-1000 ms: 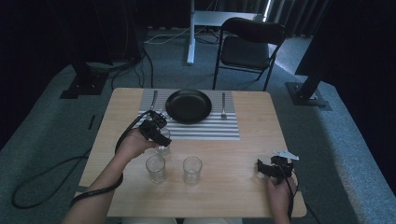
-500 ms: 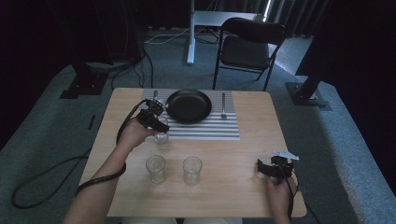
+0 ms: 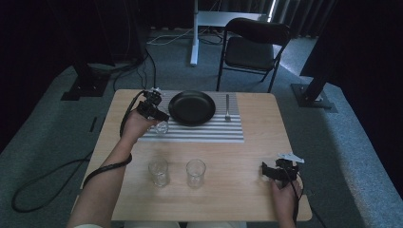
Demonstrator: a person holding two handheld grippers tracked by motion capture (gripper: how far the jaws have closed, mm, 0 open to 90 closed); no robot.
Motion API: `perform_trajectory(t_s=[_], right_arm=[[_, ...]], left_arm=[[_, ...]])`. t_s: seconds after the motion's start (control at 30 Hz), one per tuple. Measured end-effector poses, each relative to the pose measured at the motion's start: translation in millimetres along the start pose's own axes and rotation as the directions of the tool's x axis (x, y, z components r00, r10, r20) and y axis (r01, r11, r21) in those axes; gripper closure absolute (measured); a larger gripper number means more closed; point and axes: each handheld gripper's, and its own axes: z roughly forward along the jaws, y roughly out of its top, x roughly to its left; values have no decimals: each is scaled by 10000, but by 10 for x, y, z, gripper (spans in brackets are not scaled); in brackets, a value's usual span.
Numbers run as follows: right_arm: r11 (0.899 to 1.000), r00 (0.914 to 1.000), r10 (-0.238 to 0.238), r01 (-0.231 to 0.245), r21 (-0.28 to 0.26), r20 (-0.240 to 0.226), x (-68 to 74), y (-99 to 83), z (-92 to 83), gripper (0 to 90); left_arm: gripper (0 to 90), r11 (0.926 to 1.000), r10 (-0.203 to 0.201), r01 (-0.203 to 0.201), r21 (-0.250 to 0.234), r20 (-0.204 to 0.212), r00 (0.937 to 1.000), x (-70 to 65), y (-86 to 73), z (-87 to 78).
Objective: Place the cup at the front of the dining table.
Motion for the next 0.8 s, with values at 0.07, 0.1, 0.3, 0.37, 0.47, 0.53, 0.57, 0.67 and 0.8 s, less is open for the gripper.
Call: perform_trajectory(t_s=[0.07, 0.1, 0.3, 0.37, 0.47, 0.53, 0.57, 0.67, 0.8], right_arm=[[10000, 10000, -1, 1, 1, 0, 0, 0, 0, 116], [10000, 10000, -1, 1, 1, 0, 0, 0, 0, 116], [10000, 10000, -4, 4, -1, -2, -1, 0, 0, 116], [10000, 10000, -1, 1, 2, -1, 0, 0, 0, 116], [10000, 10000, -3, 3, 1, -3, -1, 0, 0, 116], [10000, 10000, -2, 2, 1, -1, 0, 0, 0, 116], [10000, 10000, -4, 4, 1, -1, -1, 0, 0, 116], [10000, 10000, -4, 4, 2, 0, -1, 0, 0, 116], [10000, 10000, -6, 6, 1, 0, -1, 0, 0, 116]], left_arm=[[292, 9998, 42, -41, 184, -59, 10000, 7, 26, 52], [292, 9998, 42, -41, 184, -59, 10000, 7, 26, 52], [291, 9994, -57, 66, 341, -292, 9996, 33, 98, 225], [292, 9990, -129, 140, 416, -279, 9995, 48, 118, 265], [292, 9985, -167, 183, 518, -303, 9994, 61, 140, 310], [291, 9980, -144, 159, 607, -246, 9996, 89, 166, 365], [292, 9988, -153, 167, 469, -289, 9995, 97, 167, 376], [291, 9981, -315, 333, 513, -352, 9989, 120, 176, 429], [291, 9975, -475, 484, 512, -189, 9987, 131, 180, 488]])
